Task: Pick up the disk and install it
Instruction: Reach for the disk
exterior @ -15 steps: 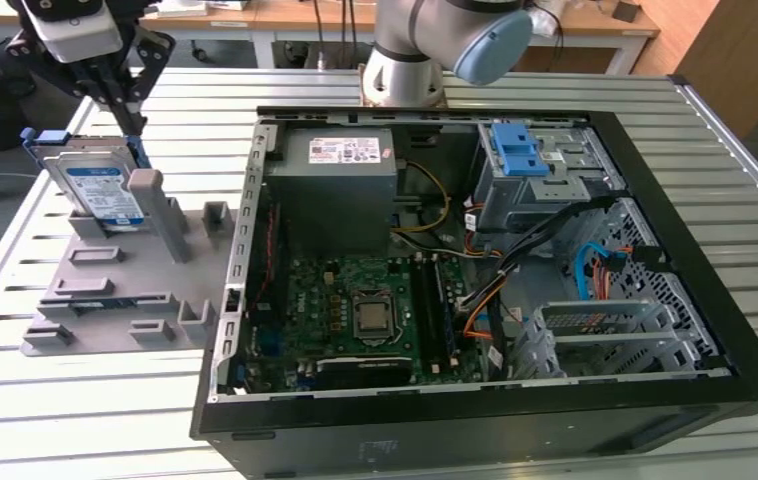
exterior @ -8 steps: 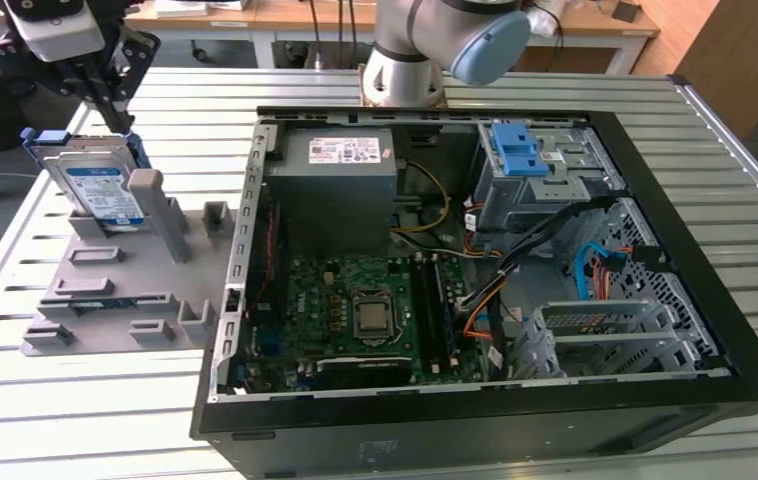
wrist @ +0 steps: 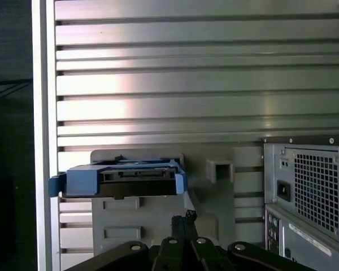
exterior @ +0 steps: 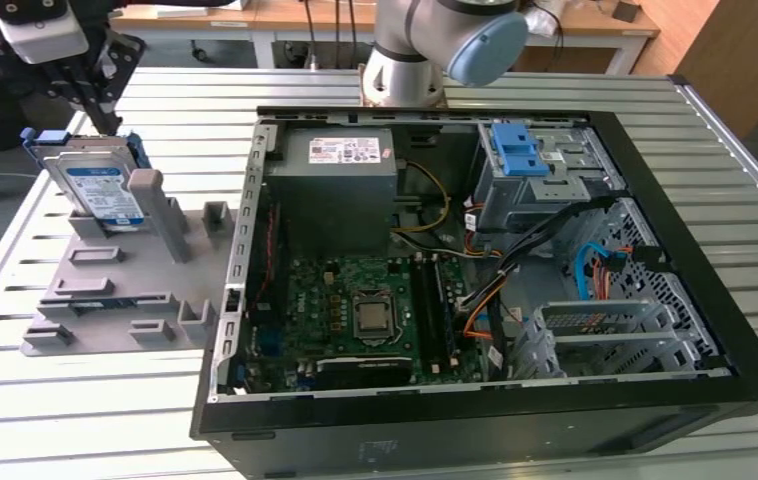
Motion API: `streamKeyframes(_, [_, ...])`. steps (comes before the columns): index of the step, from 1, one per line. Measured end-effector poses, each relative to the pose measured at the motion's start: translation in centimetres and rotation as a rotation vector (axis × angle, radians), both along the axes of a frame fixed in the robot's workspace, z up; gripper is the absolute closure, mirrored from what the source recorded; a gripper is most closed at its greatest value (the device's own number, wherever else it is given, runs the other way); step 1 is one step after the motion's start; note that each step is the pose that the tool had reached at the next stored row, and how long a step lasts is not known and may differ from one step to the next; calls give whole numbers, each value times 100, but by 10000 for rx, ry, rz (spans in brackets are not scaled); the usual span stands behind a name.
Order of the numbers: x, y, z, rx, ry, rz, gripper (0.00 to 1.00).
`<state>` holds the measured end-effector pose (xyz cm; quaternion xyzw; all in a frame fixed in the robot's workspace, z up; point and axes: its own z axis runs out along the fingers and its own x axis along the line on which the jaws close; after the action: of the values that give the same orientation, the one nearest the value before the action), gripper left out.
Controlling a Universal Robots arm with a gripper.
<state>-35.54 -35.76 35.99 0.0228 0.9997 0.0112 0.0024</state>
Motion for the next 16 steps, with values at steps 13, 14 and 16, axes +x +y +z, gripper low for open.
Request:
streamKeyframes(13, [-221, 28, -31, 1, 3, 0, 89])
streamKeyframes(14, [-235, 34, -33, 0, 4, 0, 89])
streamKeyframes(16, [-267, 51, -41, 0, 2, -1, 89])
